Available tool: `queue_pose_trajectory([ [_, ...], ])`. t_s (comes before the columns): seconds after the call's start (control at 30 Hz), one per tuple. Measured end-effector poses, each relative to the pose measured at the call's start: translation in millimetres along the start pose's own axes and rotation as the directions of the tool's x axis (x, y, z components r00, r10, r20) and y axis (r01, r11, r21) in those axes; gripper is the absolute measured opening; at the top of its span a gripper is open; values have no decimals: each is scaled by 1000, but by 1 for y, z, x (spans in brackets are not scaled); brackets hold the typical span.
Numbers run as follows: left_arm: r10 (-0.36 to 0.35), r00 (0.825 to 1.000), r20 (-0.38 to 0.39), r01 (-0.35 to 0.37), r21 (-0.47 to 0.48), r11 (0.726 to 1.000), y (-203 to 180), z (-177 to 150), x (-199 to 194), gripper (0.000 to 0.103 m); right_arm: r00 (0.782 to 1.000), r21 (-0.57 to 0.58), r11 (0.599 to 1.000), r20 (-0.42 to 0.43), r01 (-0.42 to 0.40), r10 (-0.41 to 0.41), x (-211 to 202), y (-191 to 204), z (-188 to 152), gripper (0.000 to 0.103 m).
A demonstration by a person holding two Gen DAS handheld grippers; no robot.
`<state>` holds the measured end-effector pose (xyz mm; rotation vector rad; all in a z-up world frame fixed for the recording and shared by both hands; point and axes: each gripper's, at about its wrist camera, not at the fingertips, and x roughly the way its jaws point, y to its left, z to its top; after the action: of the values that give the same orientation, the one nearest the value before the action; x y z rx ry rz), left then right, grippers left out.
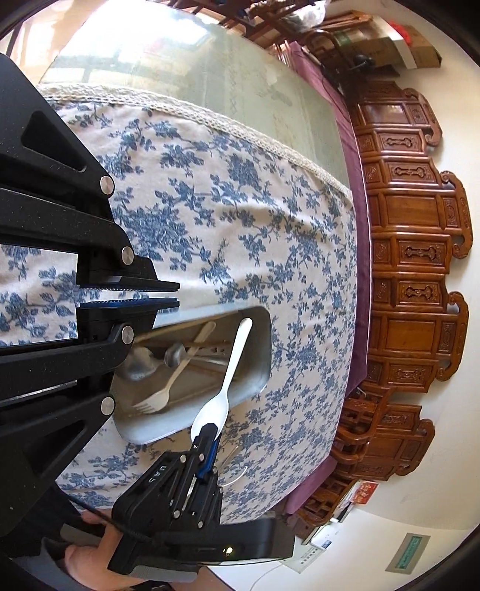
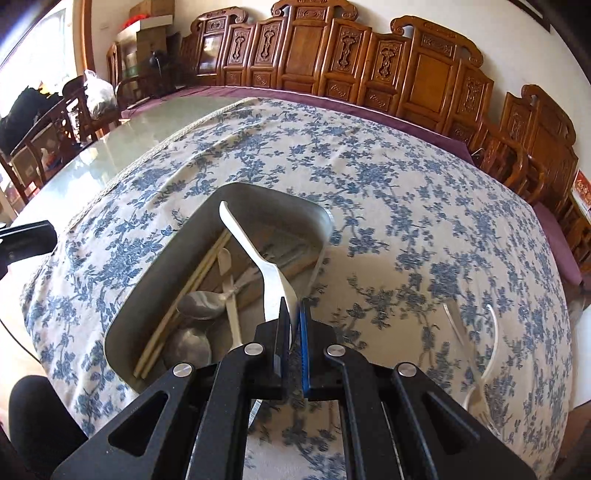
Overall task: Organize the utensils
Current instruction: 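Lower the white plastic spoon into the metal tray and open the right tool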
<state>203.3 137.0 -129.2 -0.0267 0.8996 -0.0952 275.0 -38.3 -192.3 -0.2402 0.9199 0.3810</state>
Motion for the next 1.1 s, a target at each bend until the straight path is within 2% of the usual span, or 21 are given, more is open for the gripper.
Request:
queue_pose_trajectory([
  [0.13, 3, 1000, -3, -3, -17, 1000, 9, -2, 2, 2, 1000, -8, 1000, -5, -24, 24, 6, 12, 3, 8],
  [0.27, -2, 1000, -3, 2, -28, 1000, 13, -3, 2, 2, 995, 11, 995, 0, -101, 101, 5, 20, 2, 11],
  [0.4, -4, 1000, -3, 4, -25, 1000, 12, -3, 2, 2, 997, 8, 997, -9, -80, 80, 7, 25, -2, 11],
  [0.57, -6, 1000, 0, 6, -22, 1000, 11, -3, 1, 2, 992, 52, 991, -4, -126, 127, 8, 21, -5, 12],
  [0.77, -5, 1000, 1, 5, -16, 1000, 9, -4, 1, 2, 968, 67, 966, 23, -250, 249, -3, 23, -8, 19],
  [0.83, -5, 1000, 3, 5, -12, 1000, 7, -4, 0, 2, 958, 66, 956, 21, -286, 286, -7, 23, -11, 28],
  [0.9, -3, 1000, 5, 3, -6, 1000, 4, -4, 0, 2, 958, 58, 956, 25, -288, 287, -11, 25, -13, 32],
  [1.1, -11, 1000, 18, 11, 6, 1000, -6, -3, -6, 2, 960, 65, 959, 61, -277, 274, -33, 5, -25, 32],
])
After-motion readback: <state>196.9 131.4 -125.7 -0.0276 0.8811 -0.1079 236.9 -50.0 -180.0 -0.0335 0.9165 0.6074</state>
